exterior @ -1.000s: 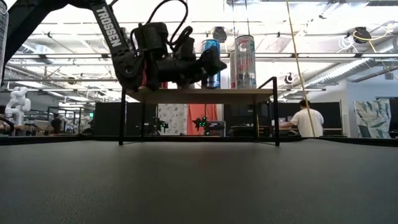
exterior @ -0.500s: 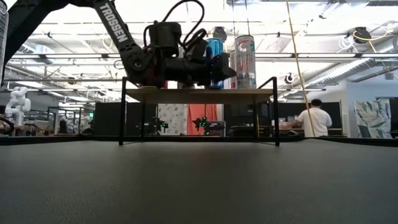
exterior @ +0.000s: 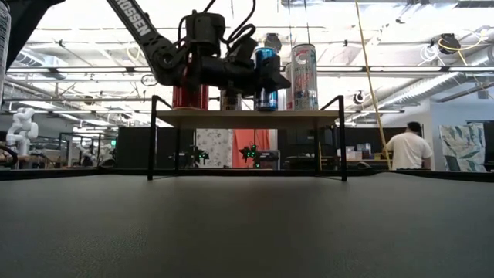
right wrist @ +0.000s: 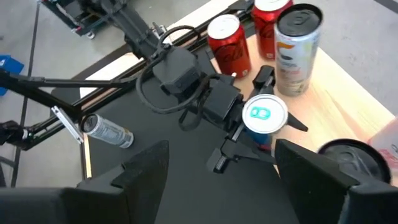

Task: Place canned beverage on shelf
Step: Put the top blue soda can on the shelf

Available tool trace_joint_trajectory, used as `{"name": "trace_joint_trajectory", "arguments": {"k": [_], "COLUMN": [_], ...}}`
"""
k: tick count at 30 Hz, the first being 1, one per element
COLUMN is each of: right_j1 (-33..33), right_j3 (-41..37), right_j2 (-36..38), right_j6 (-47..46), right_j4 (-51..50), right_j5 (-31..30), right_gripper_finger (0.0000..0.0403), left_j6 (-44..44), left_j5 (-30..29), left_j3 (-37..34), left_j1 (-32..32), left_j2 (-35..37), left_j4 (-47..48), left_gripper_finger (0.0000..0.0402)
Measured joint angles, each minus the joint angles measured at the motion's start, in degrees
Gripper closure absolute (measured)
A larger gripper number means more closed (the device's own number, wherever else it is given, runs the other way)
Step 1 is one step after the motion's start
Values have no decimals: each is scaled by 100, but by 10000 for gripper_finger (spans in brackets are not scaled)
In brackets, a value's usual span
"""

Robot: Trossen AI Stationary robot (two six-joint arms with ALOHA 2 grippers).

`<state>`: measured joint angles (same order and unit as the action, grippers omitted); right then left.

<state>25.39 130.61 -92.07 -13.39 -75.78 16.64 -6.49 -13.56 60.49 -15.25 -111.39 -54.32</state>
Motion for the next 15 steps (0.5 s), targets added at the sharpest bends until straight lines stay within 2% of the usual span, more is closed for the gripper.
{"name": "trace_joint_trajectory", "arguments": {"k": [15], "right_j1": [-149], "right_j3": [0], "right_j2": [0], "right_j6": [70], "right_j4": [8], "right_j5": [-15], "right_gripper_finger": [129], "left_j6": [3], "left_j5": [0], "left_j3": [0], "left_j1": [28], "left_j2": [496], "left_j4": [877], "left_gripper_finger": [129]}}
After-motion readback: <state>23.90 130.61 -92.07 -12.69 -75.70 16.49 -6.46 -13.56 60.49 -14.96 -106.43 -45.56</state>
